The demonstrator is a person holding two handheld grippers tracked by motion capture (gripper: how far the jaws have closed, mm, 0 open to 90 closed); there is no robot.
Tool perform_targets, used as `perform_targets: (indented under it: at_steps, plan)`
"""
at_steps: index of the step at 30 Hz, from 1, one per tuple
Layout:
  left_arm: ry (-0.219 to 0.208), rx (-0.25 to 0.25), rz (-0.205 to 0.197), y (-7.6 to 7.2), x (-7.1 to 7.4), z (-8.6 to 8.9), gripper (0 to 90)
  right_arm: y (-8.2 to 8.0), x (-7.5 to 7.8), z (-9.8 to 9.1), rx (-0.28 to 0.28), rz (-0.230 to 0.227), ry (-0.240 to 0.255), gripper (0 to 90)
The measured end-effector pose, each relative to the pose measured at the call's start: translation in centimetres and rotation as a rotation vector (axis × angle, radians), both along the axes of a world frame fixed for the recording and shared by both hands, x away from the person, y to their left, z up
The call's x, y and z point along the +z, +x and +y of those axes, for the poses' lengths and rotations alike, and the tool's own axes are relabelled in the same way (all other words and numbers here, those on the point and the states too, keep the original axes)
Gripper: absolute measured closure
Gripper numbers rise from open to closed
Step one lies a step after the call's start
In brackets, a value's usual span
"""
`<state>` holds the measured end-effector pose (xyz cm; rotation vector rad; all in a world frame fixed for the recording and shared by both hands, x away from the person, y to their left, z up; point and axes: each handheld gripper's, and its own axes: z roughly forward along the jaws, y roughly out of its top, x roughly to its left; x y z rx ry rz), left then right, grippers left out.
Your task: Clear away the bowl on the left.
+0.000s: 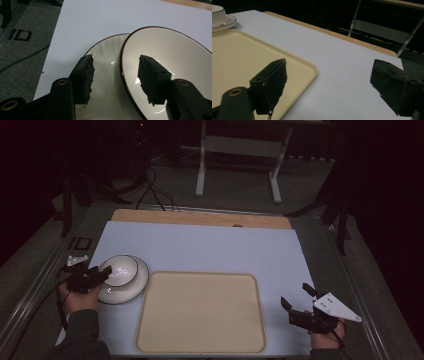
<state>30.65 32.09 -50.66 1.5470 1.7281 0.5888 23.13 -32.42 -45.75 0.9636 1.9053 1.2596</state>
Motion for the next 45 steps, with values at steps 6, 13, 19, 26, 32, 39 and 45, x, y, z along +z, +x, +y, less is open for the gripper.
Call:
perform_targets:
  at_steps: [6, 13, 19, 26, 32, 39, 45]
  plan:
    - [-0.031, -0.022, 0.017, 0.23, -0.28, 0.01, 53.0, -0.02, 0.01, -0.01, 0.001, 0.0, 0.0, 13.6]
    - [-0.039, -0.035, 0.037, 0.43, -0.54, -0.05, 58.4, -0.05, 0.04, -0.02, 0.001, -0.004, 0.002, 13.6]
    - [-0.06, -0.036, 0.045, 0.55, -0.66, 0.04, 61.3, -0.05, 0.05, -0.02, 0.002, -0.003, 0.002, 13.6]
    - [-0.095, -0.05, 0.05, 0.6, -0.75, 0.08, 68.8, -0.09, 0.07, -0.04, 0.001, -0.004, 0.005, 13.6]
    - [-0.115, -0.049, 0.054, 0.59, -0.79, 0.28, 71.1, -0.1, 0.07, -0.05, 0.001, -0.005, 0.005, 13.6]
    - [-0.118, -0.058, 0.064, 0.54, -0.71, 0.28, 74.2, -0.12, 0.08, -0.05, 0.0, -0.005, 0.006, 13.6]
    - [-0.138, -0.058, 0.068, 0.48, -0.66, 0.35, 78.7, -0.13, 0.09, -0.07, 0.0, -0.006, 0.006, 13.6]
